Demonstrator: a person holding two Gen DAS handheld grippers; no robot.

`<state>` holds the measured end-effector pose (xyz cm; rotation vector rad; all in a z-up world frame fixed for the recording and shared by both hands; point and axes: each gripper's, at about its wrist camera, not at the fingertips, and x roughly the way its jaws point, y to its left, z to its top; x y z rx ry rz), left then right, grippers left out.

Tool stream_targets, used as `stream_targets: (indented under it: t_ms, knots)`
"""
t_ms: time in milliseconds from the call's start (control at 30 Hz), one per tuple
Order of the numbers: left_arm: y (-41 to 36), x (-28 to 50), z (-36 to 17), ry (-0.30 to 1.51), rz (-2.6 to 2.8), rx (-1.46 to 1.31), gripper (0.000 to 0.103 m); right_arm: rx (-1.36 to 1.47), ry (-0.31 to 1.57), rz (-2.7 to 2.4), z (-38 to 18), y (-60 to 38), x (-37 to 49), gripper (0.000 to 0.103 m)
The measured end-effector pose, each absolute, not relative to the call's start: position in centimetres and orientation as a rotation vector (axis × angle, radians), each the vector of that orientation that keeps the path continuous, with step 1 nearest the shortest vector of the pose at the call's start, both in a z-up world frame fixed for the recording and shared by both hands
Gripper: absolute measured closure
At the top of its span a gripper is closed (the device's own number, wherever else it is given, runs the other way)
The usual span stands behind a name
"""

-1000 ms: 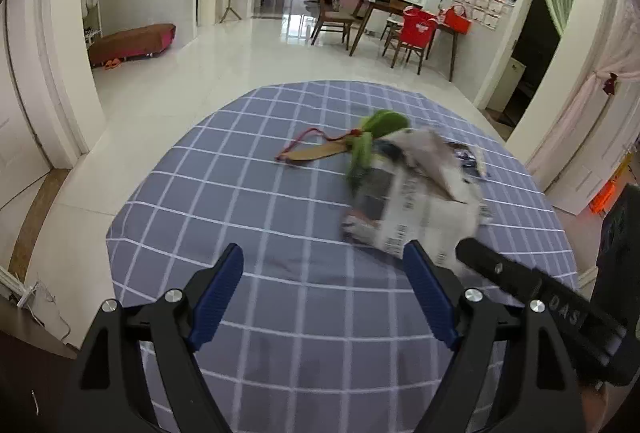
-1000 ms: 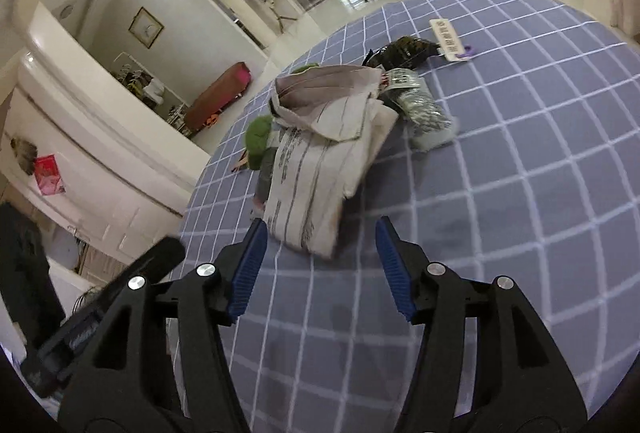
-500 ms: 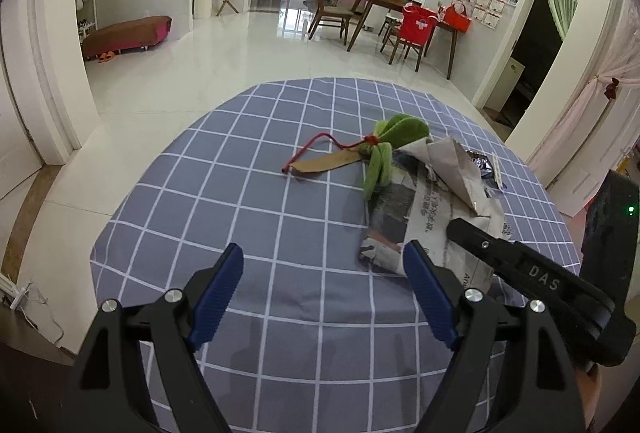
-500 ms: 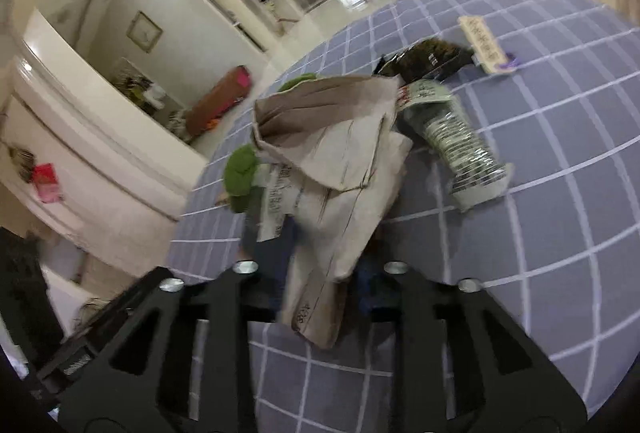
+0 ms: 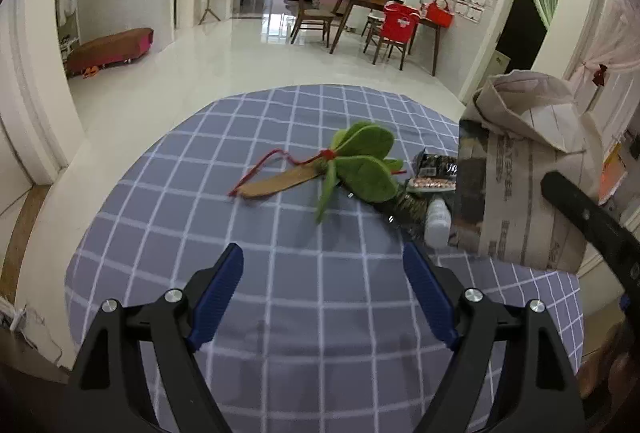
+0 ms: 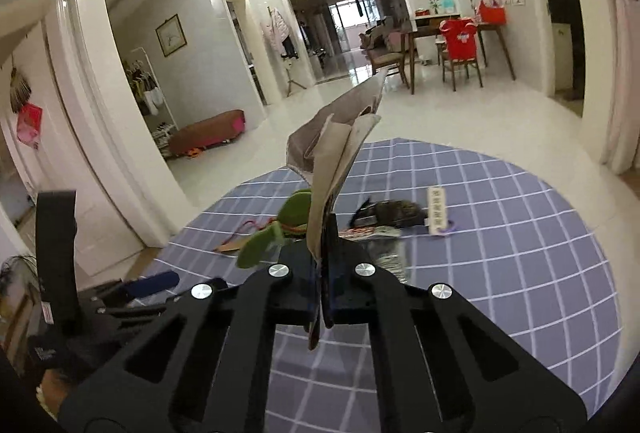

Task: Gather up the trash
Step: 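Grasp the folded grey newspaper bundle with the right tool, then grasp the green leafy sprig with the left tool while the right tool holds the newspaper, then carry both to the blue bin while the right tool opens, dropping the newspaper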

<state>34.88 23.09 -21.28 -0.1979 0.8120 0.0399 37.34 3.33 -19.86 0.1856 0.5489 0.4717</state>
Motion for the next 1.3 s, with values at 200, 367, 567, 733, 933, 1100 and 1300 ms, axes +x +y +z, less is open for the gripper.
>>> stream_targets:
  t_ms: [200, 367, 567, 733, 933, 1100, 1300]
  knots:
    - [22.6, 38.6, -22.1, 0.806, 0.025, -0.18, 0.025, 0.178, 0.549, 0.478, -20.9, 2.5, 38.3, 0.099]
    - [22.9, 41.6, -23.8, 0.874, 0.013, -0.19, 0.096, 0.179, 0.549, 0.491, -21.0, 2.5, 38.7, 0.099]
    - [22.4, 38.8, -20.6, 0.71, -0.006, -0.208, 0.101, 0.183, 0.531, 0.501, -20.6, 2.1, 37.8, 0.099]
    - [20.7, 34.9, -16.2, 0.587, -0.032, -0.211, 0.101, 0.214, 0.504, 0.51, -19.0, 1.0, 36.0, 0.099]
    - [16.9, 31.6, -13.3, 0.554, -0.118, -0.194, 0.101, 0.238, 0.468, 0.514, -17.0, -1.3, 32.5, 0.099]
    - [12.9, 28.8, -11.6, 0.548, -0.218, -0.183, 0.101, 0.286, 0.431, 0.485, -15.3, -5.7, 28.5, 0.099]
    - [4.8, 26.1, -10.2, 0.536, -0.359, -0.137, 0.101, 0.323, 0.379, 0.358, -14.7, -14.1, 23.2, 0.099]
